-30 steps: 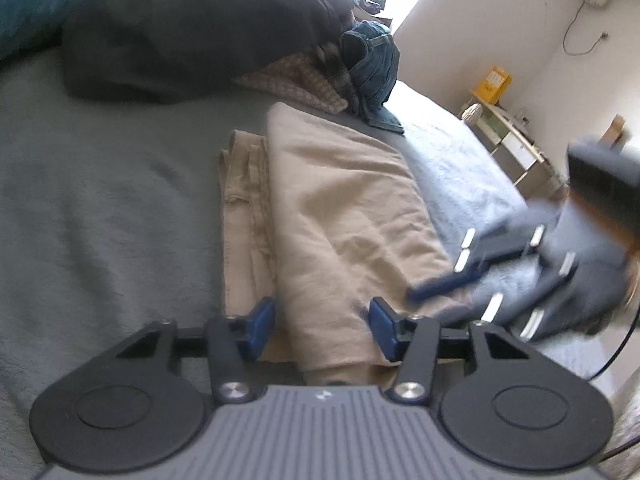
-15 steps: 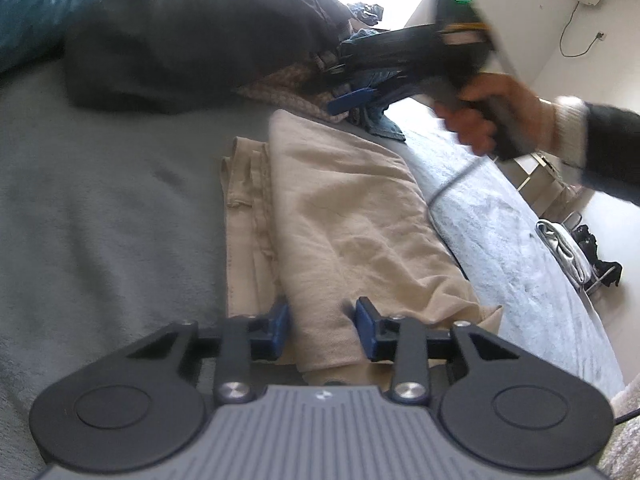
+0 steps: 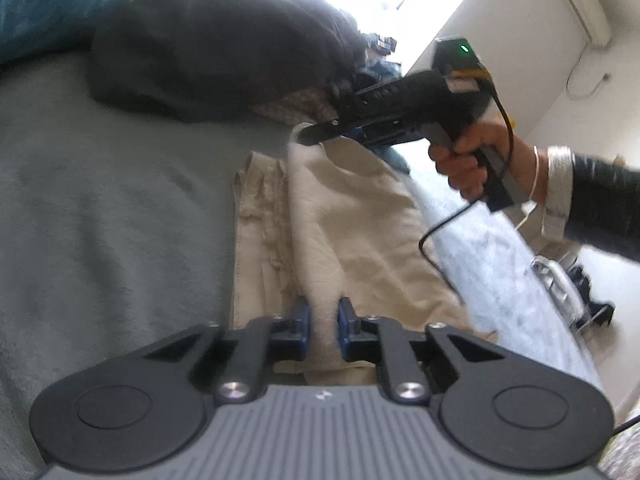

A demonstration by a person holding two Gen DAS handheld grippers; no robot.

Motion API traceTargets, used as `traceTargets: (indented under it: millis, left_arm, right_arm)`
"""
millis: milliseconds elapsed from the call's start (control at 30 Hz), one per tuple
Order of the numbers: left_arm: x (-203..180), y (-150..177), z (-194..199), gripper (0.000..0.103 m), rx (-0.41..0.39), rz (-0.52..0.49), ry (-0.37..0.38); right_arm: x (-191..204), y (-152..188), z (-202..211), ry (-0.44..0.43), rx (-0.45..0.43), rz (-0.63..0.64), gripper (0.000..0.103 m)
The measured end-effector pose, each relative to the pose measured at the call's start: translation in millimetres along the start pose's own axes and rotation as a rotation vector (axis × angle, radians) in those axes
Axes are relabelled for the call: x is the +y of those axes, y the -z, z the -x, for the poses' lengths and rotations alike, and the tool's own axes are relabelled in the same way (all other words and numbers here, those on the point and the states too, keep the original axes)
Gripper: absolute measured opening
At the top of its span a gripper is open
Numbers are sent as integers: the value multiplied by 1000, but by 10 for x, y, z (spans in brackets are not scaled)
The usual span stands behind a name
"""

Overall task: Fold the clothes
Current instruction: 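Grasp the folded trouser edge with the left tool while the right tool releases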

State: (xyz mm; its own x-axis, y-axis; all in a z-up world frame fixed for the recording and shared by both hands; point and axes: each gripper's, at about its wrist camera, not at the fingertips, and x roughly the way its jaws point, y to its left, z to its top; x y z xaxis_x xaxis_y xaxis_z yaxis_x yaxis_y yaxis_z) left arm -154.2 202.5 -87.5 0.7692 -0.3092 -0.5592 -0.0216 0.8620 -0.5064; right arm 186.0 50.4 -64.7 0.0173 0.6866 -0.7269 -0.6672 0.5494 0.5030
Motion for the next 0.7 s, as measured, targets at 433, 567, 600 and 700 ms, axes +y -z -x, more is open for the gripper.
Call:
traceTargets:
  millis: [433, 567, 600, 700]
  left_arm:
    - [202, 168, 88, 11, -16, 71, -71]
    - [269, 222, -47, 12, 26, 80, -80]
    - [271, 219, -52, 14, 32, 79, -80]
    - [274, 192, -36, 26, 40, 82, -85]
  right_arm:
    - [521, -177, -221, -21, -77, 187, 12]
    - [438, -73, -488, 45, -49, 203, 15]
    - [401, -49, -550, 58, -47, 186, 23]
    - [294, -100, -556, 49, -58, 86, 35]
